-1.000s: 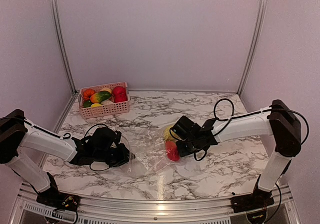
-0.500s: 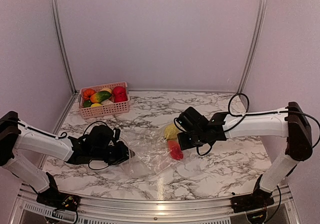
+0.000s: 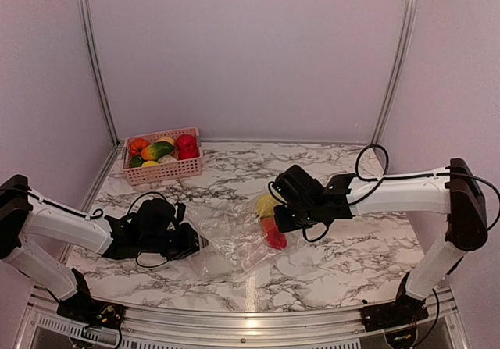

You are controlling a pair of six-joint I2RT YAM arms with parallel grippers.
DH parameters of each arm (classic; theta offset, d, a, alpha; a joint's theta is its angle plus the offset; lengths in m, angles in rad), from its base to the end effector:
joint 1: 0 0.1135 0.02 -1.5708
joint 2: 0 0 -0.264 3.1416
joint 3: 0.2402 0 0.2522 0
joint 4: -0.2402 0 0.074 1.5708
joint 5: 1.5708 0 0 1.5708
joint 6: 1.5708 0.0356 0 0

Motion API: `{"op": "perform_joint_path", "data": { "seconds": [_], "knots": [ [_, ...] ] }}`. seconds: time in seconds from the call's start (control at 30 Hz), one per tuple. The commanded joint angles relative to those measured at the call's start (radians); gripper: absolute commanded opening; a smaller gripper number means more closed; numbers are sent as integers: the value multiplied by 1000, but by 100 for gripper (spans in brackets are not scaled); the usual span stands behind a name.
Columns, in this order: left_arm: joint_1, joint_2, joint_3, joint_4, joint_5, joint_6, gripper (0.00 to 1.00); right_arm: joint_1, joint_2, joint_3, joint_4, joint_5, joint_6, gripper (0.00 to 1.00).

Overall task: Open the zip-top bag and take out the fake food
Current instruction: Pick up the fake fruit from the zipper food storage bag.

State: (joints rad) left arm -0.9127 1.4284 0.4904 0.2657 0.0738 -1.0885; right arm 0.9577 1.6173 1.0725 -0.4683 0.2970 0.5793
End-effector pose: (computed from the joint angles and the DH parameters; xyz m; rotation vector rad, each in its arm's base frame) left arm 0.1578 -0.2085 0.1446 -0.1757 2.5020 -1.0678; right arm 0.1984 0.2639 0.2099 -0.3695 2.5059 0.2314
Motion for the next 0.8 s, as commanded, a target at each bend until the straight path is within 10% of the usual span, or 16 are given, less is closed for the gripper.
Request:
{"op": "perform_joint_path", "data": {
  "seconds": [0.0, 0.77],
  "knots": [
    [-5, 36, -25, 65, -1, -11, 15, 5, 59, 44, 33, -12, 16, 23],
    [-6, 99, -71, 122, 6, -31, 15, -22, 137, -72, 139, -39, 70, 16]
  ]
}}
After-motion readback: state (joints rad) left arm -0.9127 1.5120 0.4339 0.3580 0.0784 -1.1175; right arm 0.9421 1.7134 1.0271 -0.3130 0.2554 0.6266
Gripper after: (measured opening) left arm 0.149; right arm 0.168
